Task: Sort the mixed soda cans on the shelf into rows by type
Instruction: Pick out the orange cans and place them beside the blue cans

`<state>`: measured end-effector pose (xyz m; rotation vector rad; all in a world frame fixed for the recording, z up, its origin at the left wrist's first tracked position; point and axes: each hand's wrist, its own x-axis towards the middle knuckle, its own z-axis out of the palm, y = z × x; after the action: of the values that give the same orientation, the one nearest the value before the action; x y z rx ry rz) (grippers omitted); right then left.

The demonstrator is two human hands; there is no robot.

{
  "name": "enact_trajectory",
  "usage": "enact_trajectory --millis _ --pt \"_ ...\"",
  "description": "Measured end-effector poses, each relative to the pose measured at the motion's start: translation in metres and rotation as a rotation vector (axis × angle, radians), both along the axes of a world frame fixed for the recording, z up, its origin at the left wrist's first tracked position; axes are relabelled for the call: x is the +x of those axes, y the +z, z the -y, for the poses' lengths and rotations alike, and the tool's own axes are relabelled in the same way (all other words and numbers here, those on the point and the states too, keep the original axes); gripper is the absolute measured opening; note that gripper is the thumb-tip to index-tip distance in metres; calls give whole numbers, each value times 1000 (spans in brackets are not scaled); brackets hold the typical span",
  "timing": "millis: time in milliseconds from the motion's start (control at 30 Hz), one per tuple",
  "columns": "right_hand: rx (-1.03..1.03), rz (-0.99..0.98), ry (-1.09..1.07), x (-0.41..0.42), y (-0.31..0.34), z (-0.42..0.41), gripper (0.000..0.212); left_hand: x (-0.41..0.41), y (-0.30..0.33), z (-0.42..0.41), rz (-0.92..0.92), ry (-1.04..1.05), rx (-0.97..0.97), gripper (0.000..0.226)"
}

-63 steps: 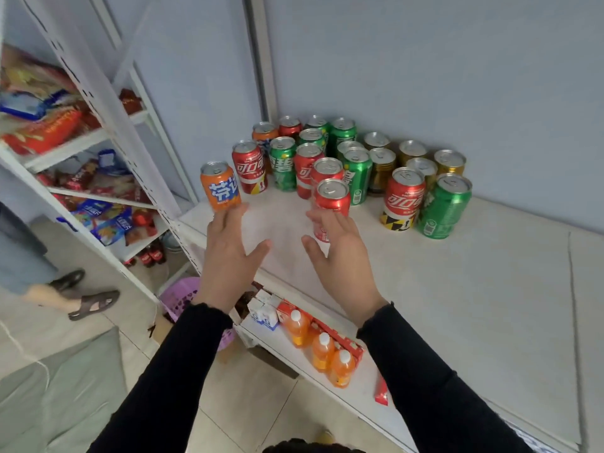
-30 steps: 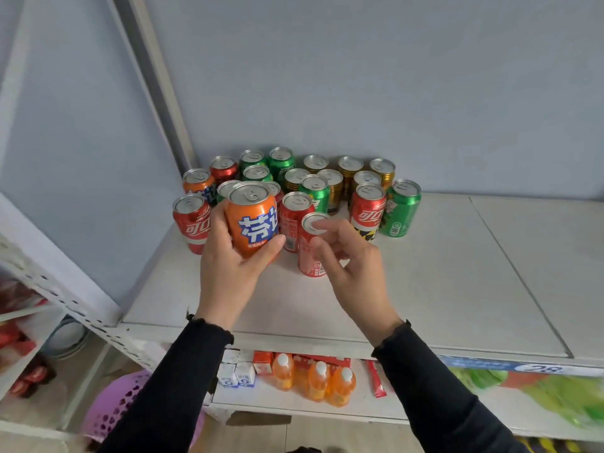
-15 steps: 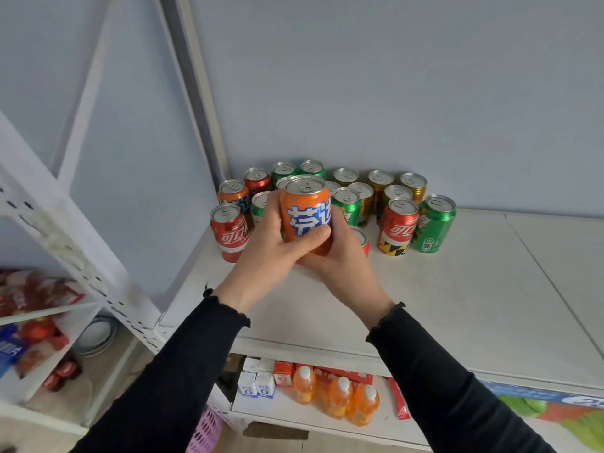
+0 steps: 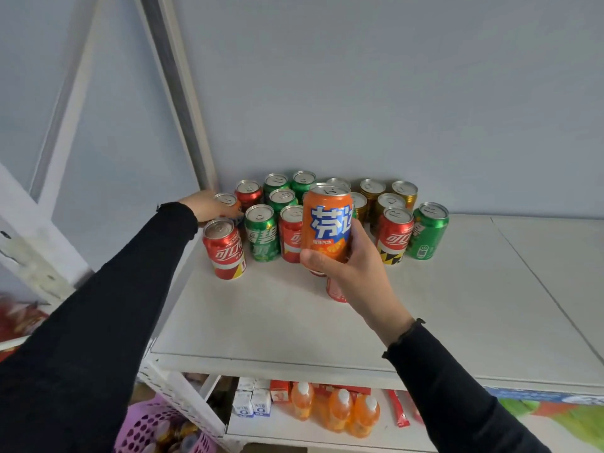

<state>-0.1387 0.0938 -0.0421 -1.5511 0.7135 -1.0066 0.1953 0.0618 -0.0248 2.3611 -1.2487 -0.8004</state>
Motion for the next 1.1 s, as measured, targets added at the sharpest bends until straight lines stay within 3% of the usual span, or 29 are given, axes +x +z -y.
enact_trajectory --millis 167,267,400,533,700,1100 --pt "9 19 -8 -6 4 -2 62 -6 9 -5 126 43 -96 39" --pt "8 53 7 -10 7 -4 59 -16 33 -20 289 119 -263 60" --pt "-5 123 12 -21 12 -5 49 -58 81 -37 393 93 -529 59" --pt "-5 181 -49 -52 16 -1 53 -122 108 -30 250 -33 -697 56" --pt "11 218 -141 -137 17 9 54 -237 101 5 81 -267 -750 56" --pt "126 128 -553 -484 -9 44 48 -615 39 91 -278 -599 -647 59"
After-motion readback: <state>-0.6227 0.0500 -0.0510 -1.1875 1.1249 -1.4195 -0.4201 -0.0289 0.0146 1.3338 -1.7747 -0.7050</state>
